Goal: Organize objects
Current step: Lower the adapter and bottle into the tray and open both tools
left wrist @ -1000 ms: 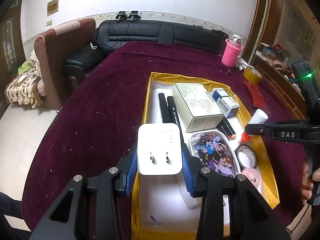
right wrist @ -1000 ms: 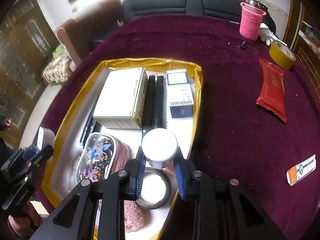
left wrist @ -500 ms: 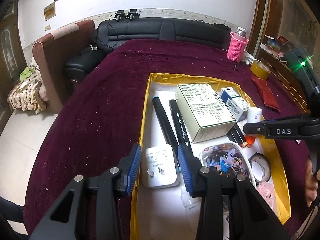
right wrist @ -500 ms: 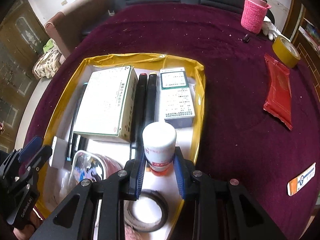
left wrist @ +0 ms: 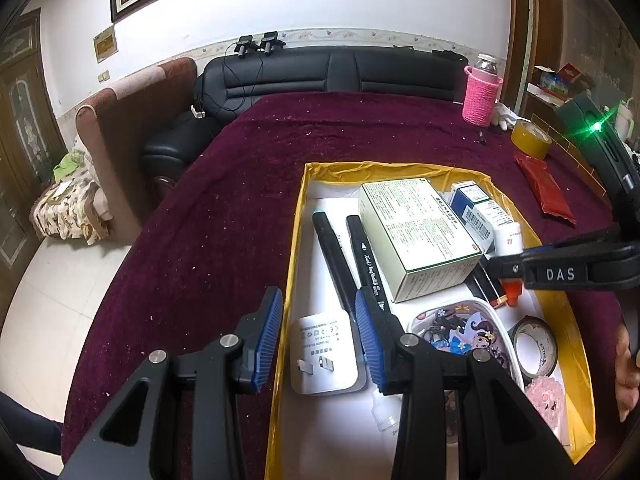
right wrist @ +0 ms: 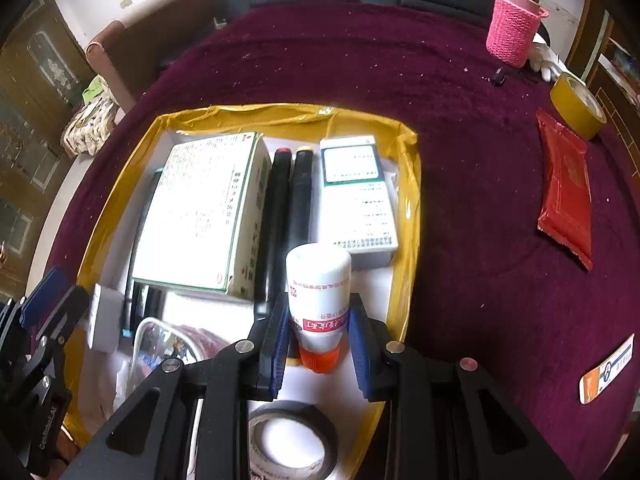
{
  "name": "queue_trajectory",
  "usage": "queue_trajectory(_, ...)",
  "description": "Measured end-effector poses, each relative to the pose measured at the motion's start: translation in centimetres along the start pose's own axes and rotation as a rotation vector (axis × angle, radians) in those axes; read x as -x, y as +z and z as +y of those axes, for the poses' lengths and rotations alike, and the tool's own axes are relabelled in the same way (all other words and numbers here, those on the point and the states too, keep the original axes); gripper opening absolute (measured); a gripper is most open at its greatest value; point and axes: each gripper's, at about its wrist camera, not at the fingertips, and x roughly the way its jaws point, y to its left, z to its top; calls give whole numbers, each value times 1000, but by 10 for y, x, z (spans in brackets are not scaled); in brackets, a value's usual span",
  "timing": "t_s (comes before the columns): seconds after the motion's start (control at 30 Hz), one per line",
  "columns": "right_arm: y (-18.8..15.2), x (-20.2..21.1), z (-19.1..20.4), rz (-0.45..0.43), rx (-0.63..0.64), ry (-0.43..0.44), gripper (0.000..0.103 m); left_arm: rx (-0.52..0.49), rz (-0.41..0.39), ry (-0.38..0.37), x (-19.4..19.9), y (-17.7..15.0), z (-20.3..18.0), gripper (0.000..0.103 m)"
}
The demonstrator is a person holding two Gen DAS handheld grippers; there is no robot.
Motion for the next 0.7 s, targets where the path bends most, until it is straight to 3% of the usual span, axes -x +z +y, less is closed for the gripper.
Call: queue_trajectory(0.7, -19, 5, 9, 15, 9, -30, 30, -8, 7, 11, -5, -1, 0, 37)
